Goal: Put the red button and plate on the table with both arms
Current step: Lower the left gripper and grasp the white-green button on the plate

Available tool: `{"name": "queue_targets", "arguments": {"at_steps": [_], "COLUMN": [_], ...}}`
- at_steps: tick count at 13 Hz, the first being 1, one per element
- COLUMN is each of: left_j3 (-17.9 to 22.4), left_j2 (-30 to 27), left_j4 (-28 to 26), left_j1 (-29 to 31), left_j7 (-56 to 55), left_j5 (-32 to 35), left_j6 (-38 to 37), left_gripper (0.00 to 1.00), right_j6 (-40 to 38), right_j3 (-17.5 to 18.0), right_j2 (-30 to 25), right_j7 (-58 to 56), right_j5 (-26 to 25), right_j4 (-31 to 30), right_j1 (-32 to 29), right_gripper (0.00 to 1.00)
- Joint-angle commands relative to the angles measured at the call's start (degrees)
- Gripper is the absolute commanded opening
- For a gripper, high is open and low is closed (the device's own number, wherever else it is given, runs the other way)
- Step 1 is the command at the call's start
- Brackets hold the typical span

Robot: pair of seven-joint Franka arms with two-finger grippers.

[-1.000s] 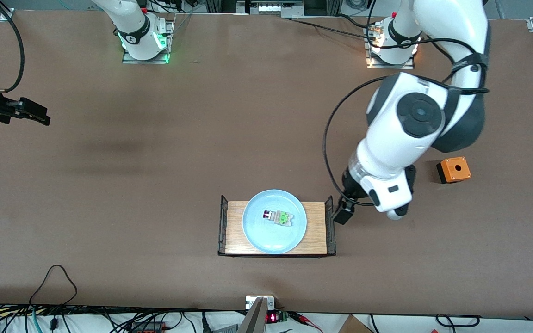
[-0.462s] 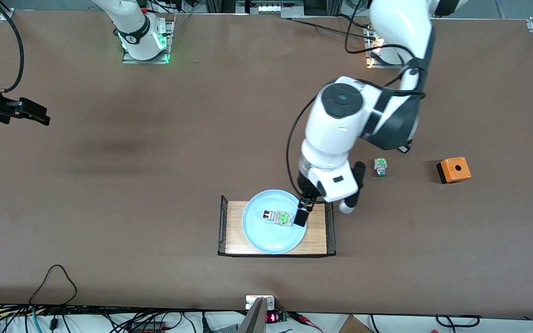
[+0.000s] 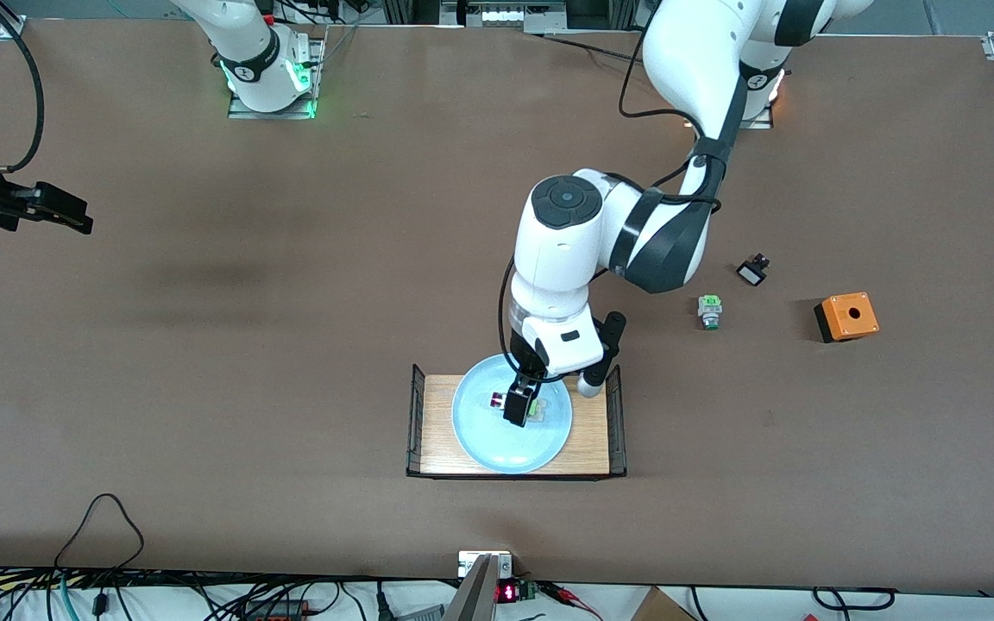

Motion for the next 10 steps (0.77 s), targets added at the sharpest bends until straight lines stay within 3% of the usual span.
{"name": "queue_targets", "arguments": {"at_steps": [1,8,10], "left_j3": [1.8,3.3,3.4], "left_j2": [4.0,6.7,6.7], "left_j4": [5.1,5.1,5.0], "left_j1": [-0.4,-1.7,-1.7], "left_j7": [-2.4,-2.5,-2.5], "left_j5": [1.1,1.2,1.2], "left_j6": [-0.1,1.1,1.1], "left_gripper": [1.00,1.00,0.88], "right_j6": [-0.1,-0.1,-0.1], "right_j3": [0.0,0.0,0.0], "right_j2": [-0.4,-0.4,-0.3], "right_j7": [0.1,0.1,0.1], "right_j5": [0.0,0.0,0.0], "right_j4": [0.2,0.2,0.2], "right_j1": [-0.2,-0.2,-0.2], "right_gripper": [1.00,1.00,1.00]}}
